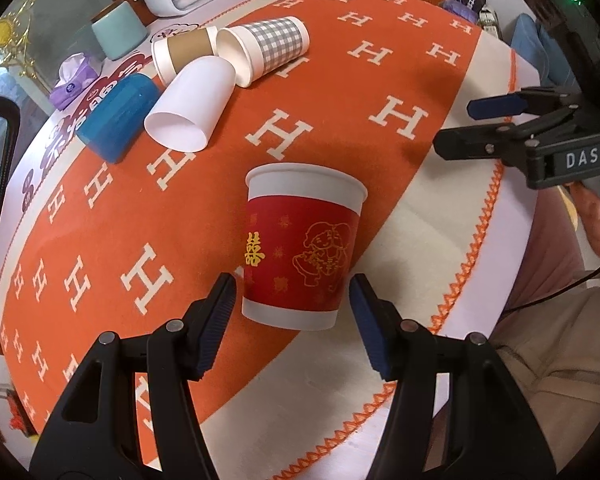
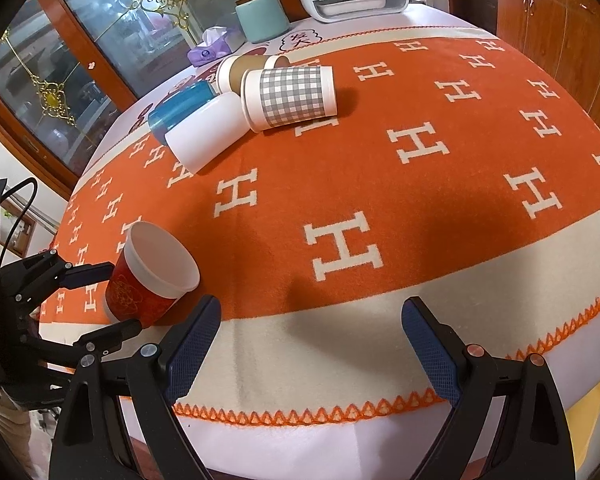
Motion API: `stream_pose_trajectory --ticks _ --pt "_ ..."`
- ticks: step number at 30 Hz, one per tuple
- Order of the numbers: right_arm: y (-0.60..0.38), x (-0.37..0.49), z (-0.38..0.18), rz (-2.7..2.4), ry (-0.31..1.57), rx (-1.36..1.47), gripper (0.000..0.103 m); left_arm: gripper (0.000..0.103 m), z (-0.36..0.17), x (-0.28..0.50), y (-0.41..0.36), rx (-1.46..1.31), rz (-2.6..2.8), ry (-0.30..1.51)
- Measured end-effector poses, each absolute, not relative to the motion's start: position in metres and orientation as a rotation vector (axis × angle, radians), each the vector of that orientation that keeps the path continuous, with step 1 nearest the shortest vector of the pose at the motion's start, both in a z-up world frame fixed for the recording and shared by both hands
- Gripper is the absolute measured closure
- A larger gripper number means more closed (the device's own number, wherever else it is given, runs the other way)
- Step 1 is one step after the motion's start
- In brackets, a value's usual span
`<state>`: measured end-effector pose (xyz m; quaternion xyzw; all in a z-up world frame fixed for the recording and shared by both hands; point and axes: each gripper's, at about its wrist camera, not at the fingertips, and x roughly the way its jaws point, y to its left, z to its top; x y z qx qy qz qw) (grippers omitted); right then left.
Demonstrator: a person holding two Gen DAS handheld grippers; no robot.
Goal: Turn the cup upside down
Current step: 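Lift the red cup with the left tool and carry it toward the right tool, then tilt the red cup with the left tool while the right tool grasps its body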
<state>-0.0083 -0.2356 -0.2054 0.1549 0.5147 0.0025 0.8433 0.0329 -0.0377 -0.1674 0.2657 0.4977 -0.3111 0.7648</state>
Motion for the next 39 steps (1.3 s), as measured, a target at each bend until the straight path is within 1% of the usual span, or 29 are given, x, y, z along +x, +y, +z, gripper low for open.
stream_pose_trajectory --ticks 10,16,19,27,30,33,39 --pt "-0.232 -0.011 -0.196 0.027 1.049 0.319 0.01 0.047 -0.151 0.029 -0.02 0.413 -0.639 1.075" --pt "-0.226 -0.016 -0.176 0.068 0.969 0.279 0.01 0.047 -0.137 0.024 -0.006 0.29 -0.556 1.069" --pt "-0.218 -0.017 -0.159 0.11 0.904 0.198 0.01 0.047 -0.134 0.023 0.003 0.235 -0.483 1.082" --pt "-0.165 -0.018 -0.121 0.299 0.832 -0.185 0.01 0.047 -0.122 0.008 0.028 0.106 -0.261 1.049" --pt "-0.133 -0.022 -0.116 0.385 0.795 -0.388 0.01 0.047 -0.12 0.001 0.039 0.064 -0.181 1.031" --pt "-0.1 -0.031 -0.12 0.452 0.745 -0.578 0.01 0.047 -0.127 -0.005 0.049 0.015 -0.13 1.034" --pt "-0.04 -0.052 -0.142 0.588 0.622 -0.96 0.01 0.047 -0.151 -0.008 0.072 -0.061 -0.056 1.1"
